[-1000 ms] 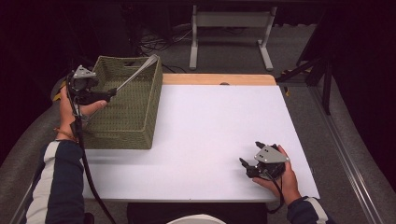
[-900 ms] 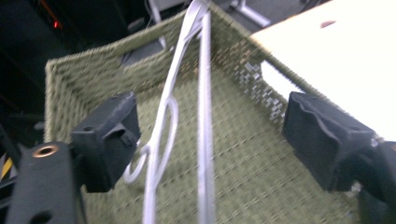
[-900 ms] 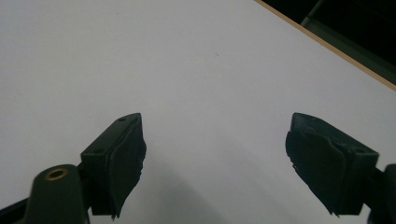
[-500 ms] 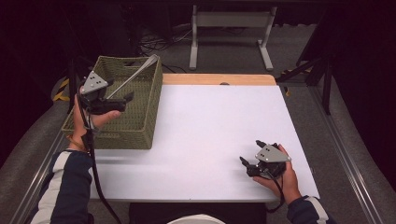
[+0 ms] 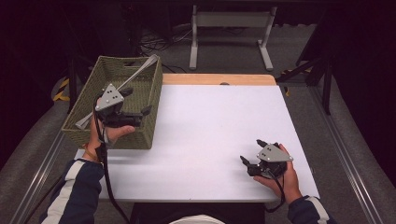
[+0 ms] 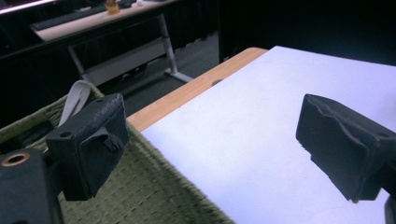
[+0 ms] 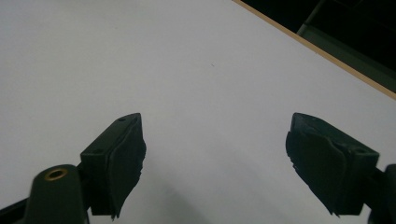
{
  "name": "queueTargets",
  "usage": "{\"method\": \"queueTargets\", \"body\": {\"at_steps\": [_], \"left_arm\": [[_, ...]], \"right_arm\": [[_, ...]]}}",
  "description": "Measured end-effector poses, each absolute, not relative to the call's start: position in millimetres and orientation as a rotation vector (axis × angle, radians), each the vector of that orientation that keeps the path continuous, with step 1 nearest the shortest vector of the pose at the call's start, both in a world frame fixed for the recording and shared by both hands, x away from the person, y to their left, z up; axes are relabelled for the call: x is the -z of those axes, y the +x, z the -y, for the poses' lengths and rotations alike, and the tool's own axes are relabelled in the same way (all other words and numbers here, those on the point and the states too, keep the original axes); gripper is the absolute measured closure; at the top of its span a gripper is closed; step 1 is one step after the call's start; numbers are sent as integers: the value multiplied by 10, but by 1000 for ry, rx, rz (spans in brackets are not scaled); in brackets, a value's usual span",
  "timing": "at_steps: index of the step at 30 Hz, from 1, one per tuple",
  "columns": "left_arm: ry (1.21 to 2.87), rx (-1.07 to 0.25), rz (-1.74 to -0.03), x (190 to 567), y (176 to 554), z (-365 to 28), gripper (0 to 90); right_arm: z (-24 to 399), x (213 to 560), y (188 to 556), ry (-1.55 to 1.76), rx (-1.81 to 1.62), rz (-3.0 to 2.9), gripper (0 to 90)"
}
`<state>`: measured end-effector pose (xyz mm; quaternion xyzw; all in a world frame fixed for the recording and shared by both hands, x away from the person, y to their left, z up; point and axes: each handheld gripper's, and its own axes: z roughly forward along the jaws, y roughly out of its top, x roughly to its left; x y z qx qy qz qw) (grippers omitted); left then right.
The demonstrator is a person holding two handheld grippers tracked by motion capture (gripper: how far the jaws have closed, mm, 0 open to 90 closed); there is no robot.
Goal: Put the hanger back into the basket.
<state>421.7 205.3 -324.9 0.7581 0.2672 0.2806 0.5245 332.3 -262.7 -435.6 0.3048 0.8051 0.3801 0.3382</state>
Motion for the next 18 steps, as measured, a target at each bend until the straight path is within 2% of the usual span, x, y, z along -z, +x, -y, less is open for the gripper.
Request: {"method": "queueTargets", "body": {"at_steps": [8, 18], "left_arm": [[1783, -699, -519, 3323, 3955, -1936, 116], [1813, -680, -454, 3506, 3740, -1818, 118]], "right_arm": [[2618, 4326, 3319, 791, -1016, -2082, 192], [2616, 4305, 3315, 788, -1035, -2066, 184]]}}
